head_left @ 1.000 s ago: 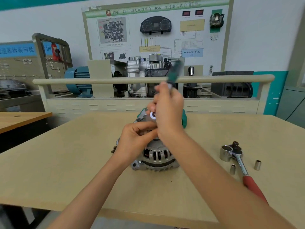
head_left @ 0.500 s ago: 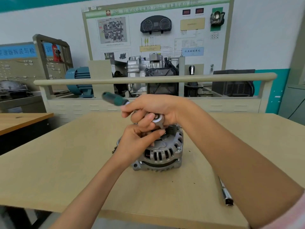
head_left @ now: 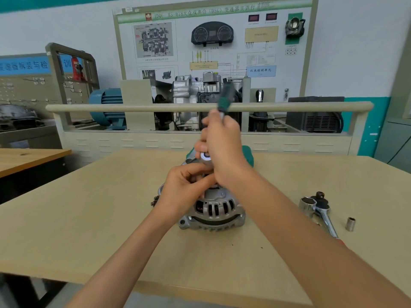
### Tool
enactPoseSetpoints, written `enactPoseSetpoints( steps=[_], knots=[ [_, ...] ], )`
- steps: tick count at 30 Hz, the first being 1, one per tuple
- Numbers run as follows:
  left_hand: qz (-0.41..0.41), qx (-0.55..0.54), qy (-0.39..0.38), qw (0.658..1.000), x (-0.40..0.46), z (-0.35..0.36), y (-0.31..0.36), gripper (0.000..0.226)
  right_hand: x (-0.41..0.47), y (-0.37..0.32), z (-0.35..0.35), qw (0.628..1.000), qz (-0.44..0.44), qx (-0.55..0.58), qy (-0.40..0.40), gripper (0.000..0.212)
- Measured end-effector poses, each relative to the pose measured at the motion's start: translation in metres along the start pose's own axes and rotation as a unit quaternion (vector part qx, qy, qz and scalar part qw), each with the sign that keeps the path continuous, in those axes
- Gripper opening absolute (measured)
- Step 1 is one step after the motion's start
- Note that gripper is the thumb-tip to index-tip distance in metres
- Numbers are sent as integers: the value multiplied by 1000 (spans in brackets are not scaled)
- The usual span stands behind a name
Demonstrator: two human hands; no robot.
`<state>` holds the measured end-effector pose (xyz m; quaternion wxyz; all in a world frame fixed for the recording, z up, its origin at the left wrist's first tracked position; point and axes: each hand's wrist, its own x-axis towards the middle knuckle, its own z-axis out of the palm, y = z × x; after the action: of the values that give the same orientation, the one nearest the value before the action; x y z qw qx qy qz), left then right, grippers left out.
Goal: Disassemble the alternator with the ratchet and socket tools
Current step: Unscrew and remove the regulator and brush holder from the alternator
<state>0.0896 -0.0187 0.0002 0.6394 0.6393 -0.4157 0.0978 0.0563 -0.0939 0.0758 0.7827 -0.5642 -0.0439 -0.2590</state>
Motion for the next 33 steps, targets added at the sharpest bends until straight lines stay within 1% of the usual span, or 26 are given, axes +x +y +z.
enactPoseSetpoints(
  steps=[1,2,4,5,6,8,10,11,12,13,14,15,16,18,20,21,22,23,24,26,27,28,30,31,32,33],
  knots=[
    [-8,5,3,1000,0,1,1,36,4,-6,-2,993,79,-35,-81,27],
    [-18,6,6,1000,0,0,1,31,7,-12,-5,970,159,-70,-171,27],
    [-26,3,15,1000,-1,0,-1,29,11,-20,-8,906,256,-117,-315,27],
    [-26,3,19,999,-1,0,-1,32,12,-21,-9,887,275,-120,-351,27],
    [-26,1,22,999,-1,0,-1,34,12,-22,-10,880,284,-115,-364,27],
    [-23,-13,25,999,-2,0,1,24,8,-23,-10,892,276,-102,-343,27],
    [-26,-25,22,999,-2,1,5,7,3,-15,-6,946,191,-78,-248,26],
    [-23,-27,20,999,-2,0,5,9,-1,-9,-4,976,117,-61,-173,27],
    [-15,-23,17,999,-2,-1,3,20,-5,-2,-2,994,31,-45,-90,27],
    [-8,-17,16,1000,-2,-2,2,34,-9,3,-1,998,-47,-30,-19,28],
    [-6,-11,14,1000,-2,-3,1,43,-10,5,0,996,-88,-16,19,28],
    [-9,-6,12,1000,-2,-3,1,45,-8,5,1,996,-90,-4,25,27],
    [-12,-3,14,1000,-2,-2,1,40,-5,3,0,998,-57,-7,1,28],
    [-23,1,24,999,-1,-1,2,29,1,-6,-2,988,76,-53,-123,27],
    [-28,4,29,999,-1,0,0,29,7,-13,-6,937,190,-119,-267,26],
    [-31,-4,32,999,-2,0,0,31,7,-15,-7,910,216,-148,-321,26],
    [-34,-14,34,999,-2,0,0,34,7,-15,-8,892,227,-166,-353,26],
    [-35,-20,36,999,-2,-1,0,36,7,-15,-9,888,227,-168,-362,26],
    [-33,-22,36,999,-2,0,0,36,6,-14,-10,896,221,-154,-352,25],
    [-26,-23,35,999,-2,0,2,27,2,-10,-8,945,166,-83,-269,25],
    [-25,-26,32,999,-2,0,3,23,-1,-5,-6,973,107,-36,-200,26],
    [-23,-26,28,999,-2,-1,2,27,-5,0,-4,992,29,4,-121,26],
    [-13,-17,19,1000,-1,-2,-1,45,-11,9,-1,993,-107,47,7,27],
    [-13,-12,19,1000,-2,-2,-1,52,-11,10,0,989,-130,63,29,27],
    [-14,-8,22,1000,-2,-2,-2,54,-10,11,1,989,-123,72,27,27],
    [-16,-6,28,999,-2,-1,-2,52,-8,9,1,994,-90,63,0,27]
  ],
)
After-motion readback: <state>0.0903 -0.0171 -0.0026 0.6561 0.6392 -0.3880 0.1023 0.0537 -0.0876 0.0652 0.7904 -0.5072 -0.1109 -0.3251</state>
